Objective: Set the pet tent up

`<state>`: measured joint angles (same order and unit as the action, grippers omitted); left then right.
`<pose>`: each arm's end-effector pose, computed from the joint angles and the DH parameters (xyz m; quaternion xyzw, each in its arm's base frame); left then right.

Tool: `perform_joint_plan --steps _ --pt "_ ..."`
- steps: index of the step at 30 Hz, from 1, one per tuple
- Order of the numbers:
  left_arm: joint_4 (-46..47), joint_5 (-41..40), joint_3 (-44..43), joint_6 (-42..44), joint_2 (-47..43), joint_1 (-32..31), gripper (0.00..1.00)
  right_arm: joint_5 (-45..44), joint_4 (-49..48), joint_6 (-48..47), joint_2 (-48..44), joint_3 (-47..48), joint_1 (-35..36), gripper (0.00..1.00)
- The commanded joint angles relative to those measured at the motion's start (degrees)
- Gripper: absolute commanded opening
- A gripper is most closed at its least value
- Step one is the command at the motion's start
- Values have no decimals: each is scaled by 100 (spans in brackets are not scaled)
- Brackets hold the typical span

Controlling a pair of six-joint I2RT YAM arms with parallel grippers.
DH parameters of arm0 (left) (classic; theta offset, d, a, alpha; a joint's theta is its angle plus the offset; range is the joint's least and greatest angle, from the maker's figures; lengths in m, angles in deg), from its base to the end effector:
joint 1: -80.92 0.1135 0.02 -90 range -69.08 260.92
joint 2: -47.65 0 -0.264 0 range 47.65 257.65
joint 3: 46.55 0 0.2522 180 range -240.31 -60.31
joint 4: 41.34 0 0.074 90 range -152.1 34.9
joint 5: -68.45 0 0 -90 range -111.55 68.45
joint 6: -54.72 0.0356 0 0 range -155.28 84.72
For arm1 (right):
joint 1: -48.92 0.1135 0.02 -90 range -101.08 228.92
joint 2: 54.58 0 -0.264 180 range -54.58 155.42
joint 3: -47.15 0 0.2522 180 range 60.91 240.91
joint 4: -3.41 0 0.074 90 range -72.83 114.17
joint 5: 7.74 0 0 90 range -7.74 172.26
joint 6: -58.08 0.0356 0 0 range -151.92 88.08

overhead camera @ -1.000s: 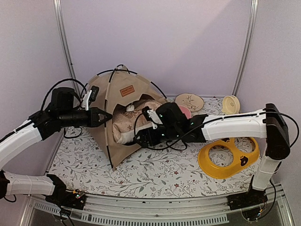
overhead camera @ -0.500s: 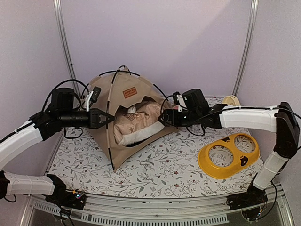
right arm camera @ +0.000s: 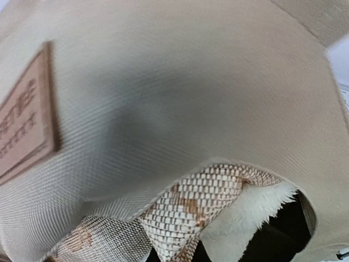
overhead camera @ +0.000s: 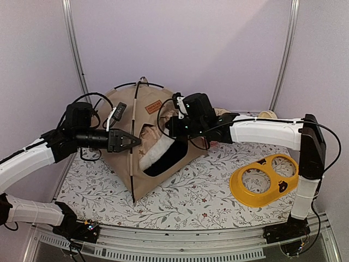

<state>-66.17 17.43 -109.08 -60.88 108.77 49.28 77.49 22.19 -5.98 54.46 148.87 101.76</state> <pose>0.1908 -0.1439 0.3105 0.2244 0.7773 -0.4927 0.3206 0.2769 0.3605 0.2828 -0.1758 0.8296 0.3082 0.4310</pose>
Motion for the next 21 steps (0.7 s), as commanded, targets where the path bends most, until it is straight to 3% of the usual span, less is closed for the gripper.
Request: perform_joint_plan --steps 1,7,10,12,15,17,21 --pt "300 398 -118 105 -98 -140 0 -659 -220 -500 90 208 346 0" --pt "194 -254 -122 -55 -409 13 0 -131 294 311 682 -618 -295 1" --pt "73 -653 17 -184 -447 196 0 -12 97 333 331 -968 -232 16" --pt "129 -731 159 -273 -458 311 0 -86 110 261 55 -1009 -124 38" --pt "241 -824 311 -394 -483 375 0 -252 274 82 -344 -862 76 58" --pt "157 -984 301 -396 -481 386 0 -461 388 -35 -611 -781 214 66" --pt "65 -1119 307 -417 -506 421 0 -895 676 -34 -1023 -722 425 67"
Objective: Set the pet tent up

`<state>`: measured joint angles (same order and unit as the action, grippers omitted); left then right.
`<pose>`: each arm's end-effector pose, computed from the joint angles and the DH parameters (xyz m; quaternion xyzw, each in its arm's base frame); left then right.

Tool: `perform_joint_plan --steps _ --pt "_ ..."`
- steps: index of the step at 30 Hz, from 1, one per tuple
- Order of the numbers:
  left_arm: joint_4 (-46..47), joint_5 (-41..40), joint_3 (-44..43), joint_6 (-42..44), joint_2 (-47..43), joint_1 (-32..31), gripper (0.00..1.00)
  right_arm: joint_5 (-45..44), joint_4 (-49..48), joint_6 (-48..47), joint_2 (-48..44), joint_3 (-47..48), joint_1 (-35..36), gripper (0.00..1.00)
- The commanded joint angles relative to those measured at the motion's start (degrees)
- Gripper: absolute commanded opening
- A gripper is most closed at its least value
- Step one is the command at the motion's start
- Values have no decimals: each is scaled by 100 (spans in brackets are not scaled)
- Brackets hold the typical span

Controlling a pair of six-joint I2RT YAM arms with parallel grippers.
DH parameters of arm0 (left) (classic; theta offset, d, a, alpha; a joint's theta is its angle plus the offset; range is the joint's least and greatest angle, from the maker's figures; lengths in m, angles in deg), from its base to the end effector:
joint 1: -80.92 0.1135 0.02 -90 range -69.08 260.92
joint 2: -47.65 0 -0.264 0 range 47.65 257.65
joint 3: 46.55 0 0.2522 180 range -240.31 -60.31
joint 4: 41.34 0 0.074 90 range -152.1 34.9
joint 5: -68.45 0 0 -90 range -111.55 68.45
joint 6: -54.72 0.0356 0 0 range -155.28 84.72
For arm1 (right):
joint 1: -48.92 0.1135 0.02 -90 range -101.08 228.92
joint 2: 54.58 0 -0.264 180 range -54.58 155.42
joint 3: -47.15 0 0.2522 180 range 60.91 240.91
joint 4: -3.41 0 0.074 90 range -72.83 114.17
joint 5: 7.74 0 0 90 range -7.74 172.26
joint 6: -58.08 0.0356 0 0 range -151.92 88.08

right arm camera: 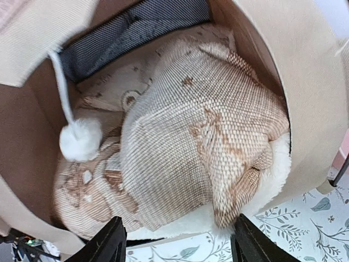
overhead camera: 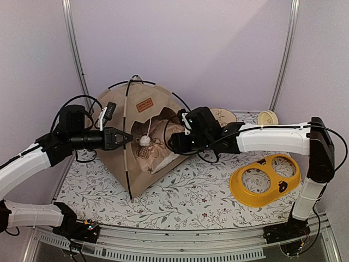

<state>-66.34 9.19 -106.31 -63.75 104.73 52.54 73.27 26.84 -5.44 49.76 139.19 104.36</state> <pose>0.1895 -0.1231 0.3072 0.1470 0.8010 -0.4492 0.3674 0.2431 0.3431 0.2518 -0.1872 0.8680 0.2454 0.3891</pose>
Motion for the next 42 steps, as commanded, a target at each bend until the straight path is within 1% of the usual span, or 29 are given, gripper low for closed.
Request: perform_joint_plan --steps 1,5,8,10,12,14,18,21,23,26,28,30,32,35,39,42 --pt "93 -302 29 -156 -110 98 0 -566 336 -82 -582 305 204 66" --pt "90 -311 16 -173 -131 98 0 -751 498 -161 -514 474 351 64" --pt "74 -369 -5 -184 -141 106 0 -797 785 -204 -256 805 353 60" --pt "70 -335 -22 -191 -152 105 0 -738 780 -237 -82 893 347 59" --pt "78 -317 -28 -183 -148 106 0 -597 766 -278 161 1009 308 55" --pt "62 -265 -47 -157 -145 116 0 -494 735 -287 538 1150 221 52" --pt "13 -251 -84 -106 -194 118 0 -182 737 -293 1616 1577 -142 44" --pt "-39 -338 -72 -75 -290 150 0 210 875 -314 2387 1977 -327 43" --pt "-70 -394 -39 -67 -347 206 0 339 989 -334 2650 2219 -320 44" --pt "-79 -427 15 -69 -419 350 0 366 996 -369 2673 2376 -229 49" --pt "-128 -477 21 -75 -428 524 0 348 1027 -379 2506 2419 -208 50" --pt "-226 -477 12 -54 -390 739 0 309 984 -380 2198 2376 -185 53" --pt "-197 -295 34 -36 -369 964 0 246 940 -422 1777 2332 -124 56" --pt "-141 -53 39 -3 -294 1102 0 190 844 -538 1311 2240 31 62" --pt "-109 146 23 84 -218 1114 0 301 769 -637 1144 2184 247 62" --pt "-150 137 -18 147 -174 1144 0 429 704 -601 1345 2174 349 57"
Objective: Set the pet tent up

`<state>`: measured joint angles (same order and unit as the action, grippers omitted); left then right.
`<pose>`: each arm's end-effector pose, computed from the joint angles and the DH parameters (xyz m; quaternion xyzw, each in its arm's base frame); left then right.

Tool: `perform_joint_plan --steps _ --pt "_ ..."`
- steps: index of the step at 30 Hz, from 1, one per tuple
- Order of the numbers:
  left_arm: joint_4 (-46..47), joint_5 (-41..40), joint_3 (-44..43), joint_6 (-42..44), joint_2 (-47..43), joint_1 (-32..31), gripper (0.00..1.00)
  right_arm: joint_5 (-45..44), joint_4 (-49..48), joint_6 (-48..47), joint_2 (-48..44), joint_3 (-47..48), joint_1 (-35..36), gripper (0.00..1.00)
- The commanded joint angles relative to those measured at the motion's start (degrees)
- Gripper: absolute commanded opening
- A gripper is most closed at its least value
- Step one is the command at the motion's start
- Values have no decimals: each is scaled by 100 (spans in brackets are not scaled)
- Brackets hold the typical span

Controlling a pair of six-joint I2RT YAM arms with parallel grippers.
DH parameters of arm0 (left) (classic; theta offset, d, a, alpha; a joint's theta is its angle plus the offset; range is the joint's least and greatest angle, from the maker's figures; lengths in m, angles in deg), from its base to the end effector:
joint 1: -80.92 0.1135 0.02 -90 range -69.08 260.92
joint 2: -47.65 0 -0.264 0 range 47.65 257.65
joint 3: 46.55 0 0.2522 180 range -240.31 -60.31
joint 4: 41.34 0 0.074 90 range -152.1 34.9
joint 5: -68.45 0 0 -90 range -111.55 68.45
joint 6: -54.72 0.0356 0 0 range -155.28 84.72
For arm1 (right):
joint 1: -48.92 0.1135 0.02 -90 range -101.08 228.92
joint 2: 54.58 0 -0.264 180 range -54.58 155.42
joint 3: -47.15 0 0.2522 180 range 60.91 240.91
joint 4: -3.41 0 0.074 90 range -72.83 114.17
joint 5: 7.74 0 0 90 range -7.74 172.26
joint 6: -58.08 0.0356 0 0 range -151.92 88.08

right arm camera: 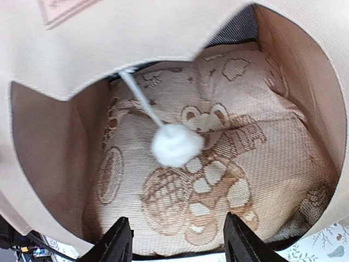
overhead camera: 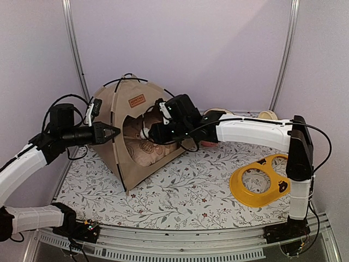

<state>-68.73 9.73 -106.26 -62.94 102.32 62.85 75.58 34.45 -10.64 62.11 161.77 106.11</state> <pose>0.1988 -0.0843 0.3113 0.0827 0.8097 -0.4147 0.4069 0.2648 0.4030 0.2805 -0.2442 0.8436 0.2611 0.4007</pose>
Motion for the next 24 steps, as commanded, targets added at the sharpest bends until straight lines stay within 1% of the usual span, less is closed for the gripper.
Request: perform_joint_plan --steps 1,3,8,10,12,14,16,19,21,24 --pt "82 69 -31 74 75 122 0 307 -101 -53 241 -76 185 54" --pt "25 5 -72 104 70 172 0 499 -222 33 540 -64 193 48" --pt "-330 -229 -194 262 136 490 0 749 -220 182 1542 391 126 44" --pt "-435 -422 -195 304 165 666 0 893 -191 163 2078 864 24 44" --pt "-473 -604 -165 333 169 886 0 1109 56 121 2529 1579 -100 44" --pt "-456 -779 -168 391 221 1118 0 1165 146 64 2698 2129 -166 46" --pt "-412 -999 -199 412 332 1334 0 1268 72 -22 2555 2389 -202 53" --pt "-176 -1241 -262 434 543 1517 0 1642 -173 -221 2039 2317 -198 61" --pt "-158 -1475 -419 581 751 1565 0 1815 -281 -307 1493 2053 -190 65" --pt "-185 -1496 -674 831 1072 1684 0 1750 -544 -417 680 1290 -169 73"
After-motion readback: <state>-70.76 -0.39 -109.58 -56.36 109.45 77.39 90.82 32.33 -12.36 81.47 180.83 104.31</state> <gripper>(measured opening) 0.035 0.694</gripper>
